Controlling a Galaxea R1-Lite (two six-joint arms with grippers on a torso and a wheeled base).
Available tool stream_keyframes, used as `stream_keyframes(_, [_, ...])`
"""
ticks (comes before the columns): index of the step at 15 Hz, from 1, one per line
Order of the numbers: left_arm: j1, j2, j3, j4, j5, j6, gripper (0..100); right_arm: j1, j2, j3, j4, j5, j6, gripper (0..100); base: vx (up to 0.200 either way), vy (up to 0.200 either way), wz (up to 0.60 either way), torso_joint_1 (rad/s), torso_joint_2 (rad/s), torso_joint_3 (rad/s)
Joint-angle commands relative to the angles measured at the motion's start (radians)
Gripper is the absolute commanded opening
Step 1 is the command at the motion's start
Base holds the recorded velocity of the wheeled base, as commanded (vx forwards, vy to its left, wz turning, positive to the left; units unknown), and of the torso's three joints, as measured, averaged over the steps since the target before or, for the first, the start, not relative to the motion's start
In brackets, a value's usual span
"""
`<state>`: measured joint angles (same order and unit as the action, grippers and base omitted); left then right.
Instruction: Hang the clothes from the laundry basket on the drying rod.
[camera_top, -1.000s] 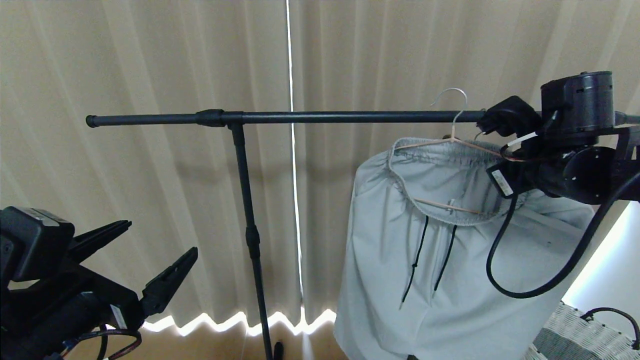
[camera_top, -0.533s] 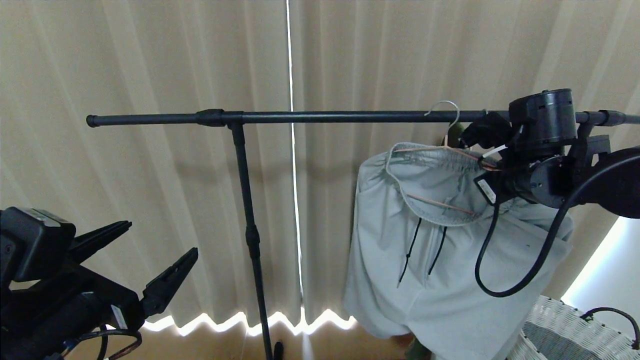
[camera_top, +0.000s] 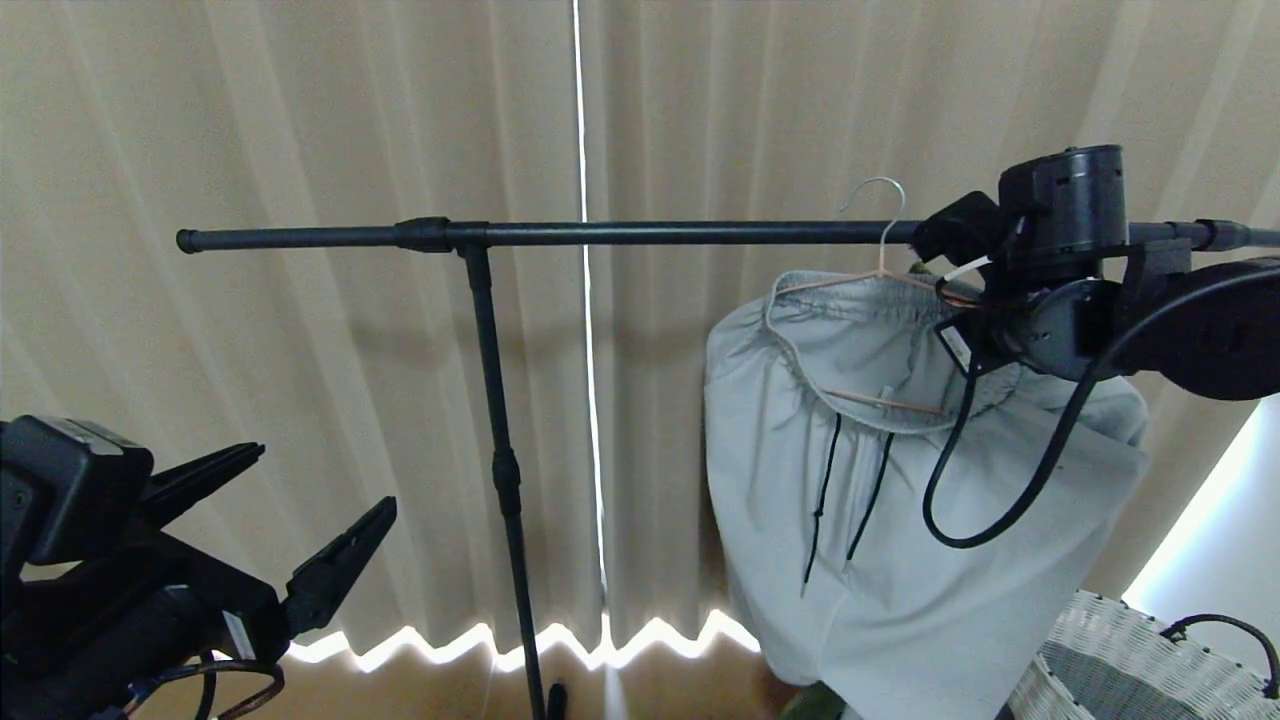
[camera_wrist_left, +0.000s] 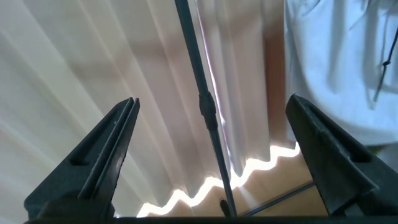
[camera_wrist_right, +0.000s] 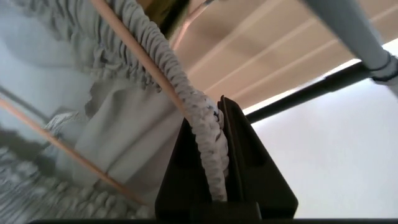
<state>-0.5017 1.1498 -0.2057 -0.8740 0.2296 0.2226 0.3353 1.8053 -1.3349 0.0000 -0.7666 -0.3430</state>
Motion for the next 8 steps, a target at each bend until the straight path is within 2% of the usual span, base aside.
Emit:
stream_keyframes(1, [0.000, -0.002, 0.000, 0.000, 0.001, 0.000, 100, 0.004, 0.042, -0.013, 0.000, -0.002, -0.001, 0, 0.000, 0.000, 0.00, 0.000, 0.00, 0.000])
stream_keyframes(8, [0.000, -0.001, 0.000, 0.000, 0.001, 0.000, 100, 0.071, 0.057, -0.015, -0.002, -0.002, -0.001, 0, 0.000, 0.000, 0.00, 0.000, 0.00, 0.000])
